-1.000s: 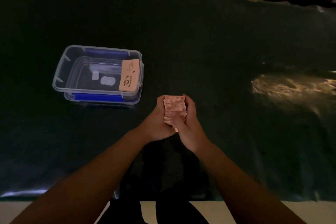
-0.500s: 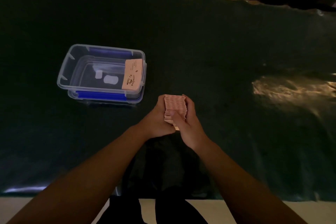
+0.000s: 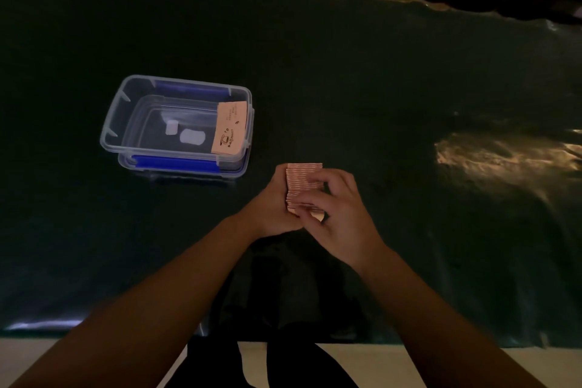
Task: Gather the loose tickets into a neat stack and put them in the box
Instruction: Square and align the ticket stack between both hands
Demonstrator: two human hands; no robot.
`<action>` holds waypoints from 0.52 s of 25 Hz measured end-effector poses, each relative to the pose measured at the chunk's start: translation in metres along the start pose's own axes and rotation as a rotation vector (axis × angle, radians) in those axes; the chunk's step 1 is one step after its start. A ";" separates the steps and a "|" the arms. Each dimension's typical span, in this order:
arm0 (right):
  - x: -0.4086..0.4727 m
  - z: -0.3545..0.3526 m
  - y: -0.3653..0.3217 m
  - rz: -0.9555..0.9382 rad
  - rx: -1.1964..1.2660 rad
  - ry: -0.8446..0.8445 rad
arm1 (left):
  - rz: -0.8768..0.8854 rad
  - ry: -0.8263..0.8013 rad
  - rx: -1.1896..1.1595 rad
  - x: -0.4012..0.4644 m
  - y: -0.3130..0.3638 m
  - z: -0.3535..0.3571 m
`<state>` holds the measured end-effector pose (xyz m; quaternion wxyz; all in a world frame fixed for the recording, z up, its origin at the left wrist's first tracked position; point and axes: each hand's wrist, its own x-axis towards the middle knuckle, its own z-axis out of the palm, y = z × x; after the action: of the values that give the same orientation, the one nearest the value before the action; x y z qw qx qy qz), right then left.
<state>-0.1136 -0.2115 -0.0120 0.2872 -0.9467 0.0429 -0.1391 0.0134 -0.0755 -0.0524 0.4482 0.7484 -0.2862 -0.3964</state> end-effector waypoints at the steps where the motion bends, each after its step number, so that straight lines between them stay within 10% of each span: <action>1: 0.002 -0.001 0.000 -0.008 -0.043 -0.016 | -0.002 0.001 0.001 0.000 0.001 0.000; 13: 0.032 -0.075 -0.050 0.093 -0.109 -0.197 | -0.030 0.009 0.076 -0.001 0.004 -0.002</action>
<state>-0.1048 -0.2144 0.0831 0.2445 -0.9670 0.0657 -0.0294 0.0140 -0.0754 -0.0482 0.4146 0.7709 -0.2879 -0.3886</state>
